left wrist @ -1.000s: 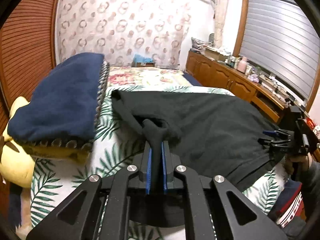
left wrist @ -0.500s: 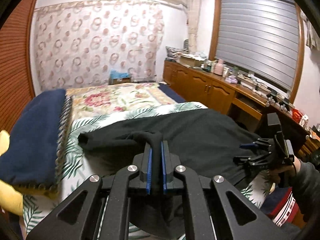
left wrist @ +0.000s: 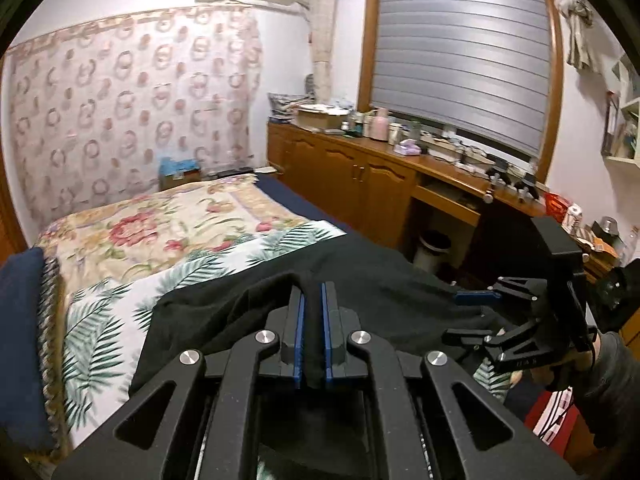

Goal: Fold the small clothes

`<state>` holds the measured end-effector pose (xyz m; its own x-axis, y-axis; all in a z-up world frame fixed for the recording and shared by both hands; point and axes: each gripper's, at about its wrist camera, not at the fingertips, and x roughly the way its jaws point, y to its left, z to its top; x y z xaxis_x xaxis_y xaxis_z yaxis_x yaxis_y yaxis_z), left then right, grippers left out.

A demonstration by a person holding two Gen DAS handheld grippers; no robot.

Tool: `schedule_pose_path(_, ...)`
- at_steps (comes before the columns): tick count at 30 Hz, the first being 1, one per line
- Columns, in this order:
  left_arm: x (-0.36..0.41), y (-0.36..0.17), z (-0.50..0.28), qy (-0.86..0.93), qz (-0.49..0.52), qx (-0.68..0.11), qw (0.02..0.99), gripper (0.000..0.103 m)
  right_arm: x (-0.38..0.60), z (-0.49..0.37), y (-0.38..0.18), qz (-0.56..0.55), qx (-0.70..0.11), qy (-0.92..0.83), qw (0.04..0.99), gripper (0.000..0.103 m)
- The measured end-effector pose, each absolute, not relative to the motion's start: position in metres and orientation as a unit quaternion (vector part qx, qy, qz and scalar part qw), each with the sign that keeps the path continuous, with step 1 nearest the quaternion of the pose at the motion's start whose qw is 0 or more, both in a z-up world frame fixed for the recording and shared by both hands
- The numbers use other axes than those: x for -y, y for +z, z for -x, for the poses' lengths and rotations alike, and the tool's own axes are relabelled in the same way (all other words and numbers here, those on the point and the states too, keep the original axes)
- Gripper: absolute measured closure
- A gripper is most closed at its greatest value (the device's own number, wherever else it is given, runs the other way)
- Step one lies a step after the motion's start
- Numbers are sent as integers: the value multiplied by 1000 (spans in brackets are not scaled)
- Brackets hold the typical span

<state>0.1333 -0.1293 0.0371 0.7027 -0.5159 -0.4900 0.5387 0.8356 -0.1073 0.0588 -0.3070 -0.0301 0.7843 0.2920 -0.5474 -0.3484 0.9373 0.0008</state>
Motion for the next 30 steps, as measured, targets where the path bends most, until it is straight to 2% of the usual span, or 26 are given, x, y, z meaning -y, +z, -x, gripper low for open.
schedule_pose_path(5,150,32,-138,-309,-32,-277,909,93,310,-47,-38,49,-278,168,944,34)
schedule_pose_path(6,153,29,-138,-304,-37,-282,909,90,311,-48,-38,49,-279,168,944,34)
schedule_pose_path(8,153,23,-136,-302,-42,-289,907,71,309,-50,-38,50,-282,167,943,34)
schedule_pose_path(11,148,16,-132,-300,-46,-294,906,62,307,-52,-40,51,-287,168,942,34)
schedule_pose_path(15,137,7,-127,-279,-58,-300,910,61,300,-59,-40,51,-293,176,939,34)
schedule_pose_path(17,127,1,-123,-267,-61,-303,913,47,294,-62,-41,52,-296,183,936,34)
schedule_pose_path(20,114,-7,-120,-259,-57,-307,914,34,284,-68,-41,57,-300,194,932,34)
schedule_pose_path(23,100,-17,-116,-244,-51,-313,916,30,276,-73,-42,62,-304,208,928,34)
schedule_pose_path(30,66,-30,-112,-196,-31,-324,925,29,259,-82,-47,79,-317,240,914,34)
